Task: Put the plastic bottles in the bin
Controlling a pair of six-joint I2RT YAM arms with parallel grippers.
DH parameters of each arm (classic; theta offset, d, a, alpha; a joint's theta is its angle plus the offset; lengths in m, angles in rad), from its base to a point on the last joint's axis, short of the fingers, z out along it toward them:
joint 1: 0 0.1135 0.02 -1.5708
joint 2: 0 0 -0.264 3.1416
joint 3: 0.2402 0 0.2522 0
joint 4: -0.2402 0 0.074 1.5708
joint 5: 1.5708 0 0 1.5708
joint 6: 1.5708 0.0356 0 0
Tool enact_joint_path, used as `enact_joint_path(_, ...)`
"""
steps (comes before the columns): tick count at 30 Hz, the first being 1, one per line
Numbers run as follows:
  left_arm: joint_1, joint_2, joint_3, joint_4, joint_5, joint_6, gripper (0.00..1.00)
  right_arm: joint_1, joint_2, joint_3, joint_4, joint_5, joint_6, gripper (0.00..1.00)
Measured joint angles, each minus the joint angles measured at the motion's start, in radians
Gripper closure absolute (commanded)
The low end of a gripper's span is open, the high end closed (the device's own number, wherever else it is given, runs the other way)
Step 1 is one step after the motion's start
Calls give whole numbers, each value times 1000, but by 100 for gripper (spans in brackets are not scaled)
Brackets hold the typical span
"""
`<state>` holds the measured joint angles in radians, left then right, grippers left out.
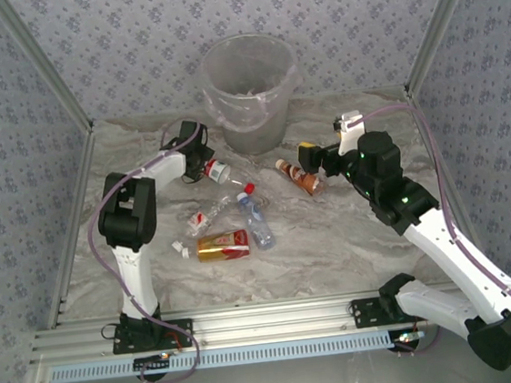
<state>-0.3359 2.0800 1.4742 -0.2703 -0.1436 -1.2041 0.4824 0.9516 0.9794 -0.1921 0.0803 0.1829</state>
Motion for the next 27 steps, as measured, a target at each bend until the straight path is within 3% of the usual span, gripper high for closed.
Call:
enact_joint_path(16, 15, -256, -140, 135, 5, 2, 43, 0, 18, 0, 1, 2, 0, 0)
enact_joint_path(27, 15, -507, -155, 193, -30, 92, 43, 0, 30, -2, 23, 2, 1, 0)
